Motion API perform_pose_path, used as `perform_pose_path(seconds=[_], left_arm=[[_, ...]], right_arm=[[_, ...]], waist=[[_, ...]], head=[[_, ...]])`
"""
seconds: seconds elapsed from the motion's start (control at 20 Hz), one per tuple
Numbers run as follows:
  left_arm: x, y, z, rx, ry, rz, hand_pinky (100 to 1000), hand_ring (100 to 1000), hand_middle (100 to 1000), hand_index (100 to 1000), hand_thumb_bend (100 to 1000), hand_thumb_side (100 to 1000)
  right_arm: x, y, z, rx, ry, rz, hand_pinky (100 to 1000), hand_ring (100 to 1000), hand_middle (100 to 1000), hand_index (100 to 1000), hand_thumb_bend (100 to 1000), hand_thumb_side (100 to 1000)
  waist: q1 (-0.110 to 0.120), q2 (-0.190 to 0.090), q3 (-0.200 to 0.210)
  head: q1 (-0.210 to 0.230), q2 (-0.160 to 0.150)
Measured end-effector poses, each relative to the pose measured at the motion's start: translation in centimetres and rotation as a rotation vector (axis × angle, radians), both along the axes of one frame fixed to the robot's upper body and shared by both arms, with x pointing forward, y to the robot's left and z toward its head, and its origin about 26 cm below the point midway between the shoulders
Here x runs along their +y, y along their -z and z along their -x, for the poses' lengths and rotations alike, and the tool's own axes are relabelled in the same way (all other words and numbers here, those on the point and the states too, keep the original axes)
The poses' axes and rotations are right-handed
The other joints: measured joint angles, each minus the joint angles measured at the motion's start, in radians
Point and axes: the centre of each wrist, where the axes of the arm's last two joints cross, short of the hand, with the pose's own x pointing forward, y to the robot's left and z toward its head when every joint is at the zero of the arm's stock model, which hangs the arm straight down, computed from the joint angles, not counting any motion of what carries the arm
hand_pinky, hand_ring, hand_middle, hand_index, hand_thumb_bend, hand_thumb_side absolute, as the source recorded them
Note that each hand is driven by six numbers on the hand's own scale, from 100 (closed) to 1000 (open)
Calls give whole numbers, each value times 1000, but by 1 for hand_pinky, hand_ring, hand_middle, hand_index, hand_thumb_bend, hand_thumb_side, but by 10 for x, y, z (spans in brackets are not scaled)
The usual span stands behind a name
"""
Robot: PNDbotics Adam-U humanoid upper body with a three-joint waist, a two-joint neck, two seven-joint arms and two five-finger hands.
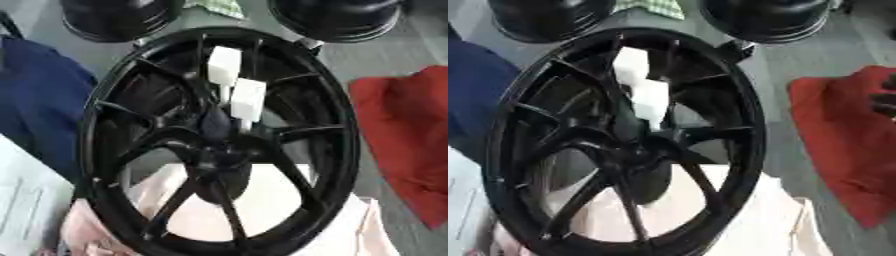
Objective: Pull the pin out of the wheel hub.
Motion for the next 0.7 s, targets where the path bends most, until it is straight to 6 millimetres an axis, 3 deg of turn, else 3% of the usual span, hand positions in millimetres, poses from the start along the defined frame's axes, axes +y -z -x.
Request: perform_pose_path(seconds=[0.35,0.7], left_arm=[[2,-10,-1,-18,10,-54,630,693,575,754,559,444],[11,-62,1,-77,13,-426,660,701,592,765,550,462]], right_arm=[[0,1,1,-2,-1,2,719,690,686,728,100,666],[-3,8,5,21,16,17,719,690,686,728,100,670]], waist=[[0,0,-1],[0,1,-5]], head=[[-6,-1],[-15,0]])
